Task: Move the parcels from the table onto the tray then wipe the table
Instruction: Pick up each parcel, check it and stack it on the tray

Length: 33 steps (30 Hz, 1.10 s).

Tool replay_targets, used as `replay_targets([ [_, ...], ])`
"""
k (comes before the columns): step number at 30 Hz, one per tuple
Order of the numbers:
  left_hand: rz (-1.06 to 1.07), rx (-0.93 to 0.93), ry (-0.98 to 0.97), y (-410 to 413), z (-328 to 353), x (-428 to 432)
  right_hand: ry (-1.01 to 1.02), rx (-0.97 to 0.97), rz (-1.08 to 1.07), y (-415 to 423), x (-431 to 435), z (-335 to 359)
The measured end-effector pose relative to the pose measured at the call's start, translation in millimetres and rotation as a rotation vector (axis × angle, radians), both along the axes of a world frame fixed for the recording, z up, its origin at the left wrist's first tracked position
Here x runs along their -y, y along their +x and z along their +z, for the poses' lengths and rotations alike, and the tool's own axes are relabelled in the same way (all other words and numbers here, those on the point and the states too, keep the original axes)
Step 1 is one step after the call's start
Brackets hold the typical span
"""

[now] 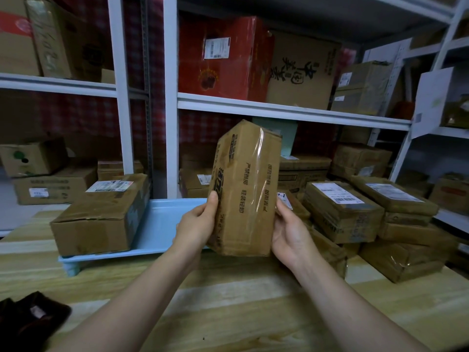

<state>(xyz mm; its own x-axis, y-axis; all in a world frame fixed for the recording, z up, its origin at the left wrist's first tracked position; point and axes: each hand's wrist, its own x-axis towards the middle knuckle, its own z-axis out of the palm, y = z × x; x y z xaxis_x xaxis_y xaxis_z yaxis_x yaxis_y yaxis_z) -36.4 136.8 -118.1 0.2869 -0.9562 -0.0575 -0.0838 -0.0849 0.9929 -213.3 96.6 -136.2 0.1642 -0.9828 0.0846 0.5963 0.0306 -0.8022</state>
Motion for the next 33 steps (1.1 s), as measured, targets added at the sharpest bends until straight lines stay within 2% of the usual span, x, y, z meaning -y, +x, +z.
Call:
replay_targets([
  [3, -0.082, -0.096, -0.064, -7.3, 7.1, -3.8, -0.049, -0.041, -0.04, 0.2, -1.3, 4.4],
  [6, -0.143, -0.096, -0.12, -10.9, 8.6, -5.3, -0.049, -0.041, -0.074, -1.3, -2.5, 8.5],
  [9, -0.126, -0.08, -0.173, -11.5, 7.4, -2.5, -0.082, -0.098, -0.105, -3.7, -5.2, 12.1],
  [13, -0.08, -0.116, -0.229, -12.5, 10.0, 0.7, -0.144, -0.266, -0.139, -5.3, -7.9, 15.1],
  [18, -0.08, -0.127, -0.284, -15.7, 11.3, -4.1, -0.105, -0.366, -0.17, -7.4, -9.8, 13.8],
  [23, -0.102, -0.144, -0.29, -13.3, 8.8, -3.0, -0.105, -0.362, -0.171, -9.8, -5.7, 8.6],
  [31, -0.058, -0.231, -0.265, -15.9, 11.8, -0.5, -0.041, -0.178, -0.101, -14.8, -6.3, 10.0],
  [33, -0.068, -0.19, -0.25, -19.4, 14.1, -1.3, -0.025, -0.153, -0.094, -17.3, -9.2, 10.0],
])
